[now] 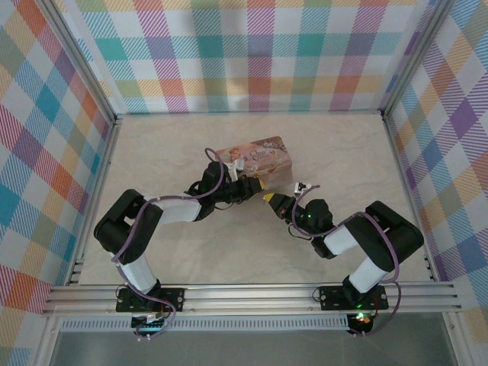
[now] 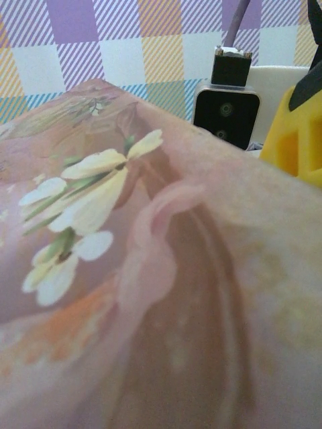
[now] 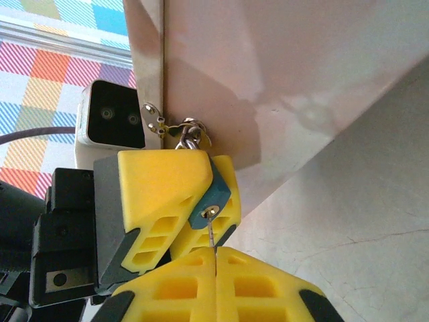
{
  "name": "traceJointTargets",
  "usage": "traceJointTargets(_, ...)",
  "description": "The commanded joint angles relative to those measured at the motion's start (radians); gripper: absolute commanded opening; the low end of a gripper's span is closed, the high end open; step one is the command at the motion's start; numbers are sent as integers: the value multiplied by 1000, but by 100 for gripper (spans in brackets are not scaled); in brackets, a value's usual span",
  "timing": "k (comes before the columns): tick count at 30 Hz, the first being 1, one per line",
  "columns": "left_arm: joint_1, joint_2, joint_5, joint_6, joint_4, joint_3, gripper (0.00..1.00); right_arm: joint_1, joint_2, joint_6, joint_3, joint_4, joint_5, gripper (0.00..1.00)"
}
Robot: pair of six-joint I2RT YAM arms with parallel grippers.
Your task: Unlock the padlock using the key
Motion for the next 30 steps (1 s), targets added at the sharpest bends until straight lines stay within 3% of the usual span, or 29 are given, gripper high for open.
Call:
traceJointTargets(1,-9,-46,83,-33,75,-2,15,-11,-21,-2,33,62,10,0)
traceJointTargets(8,-11,-36,94,-58,125,-11,15,-19,-18,44,83,62,-36,0)
traceJointTargets(15,-12,-37,97,-64,147,-11,14,-46,36,208,135,62,-101,0)
traceJointTargets(30,-10,-41,94,-64,158,-11,14,-83,27,237,55,62,-16,0)
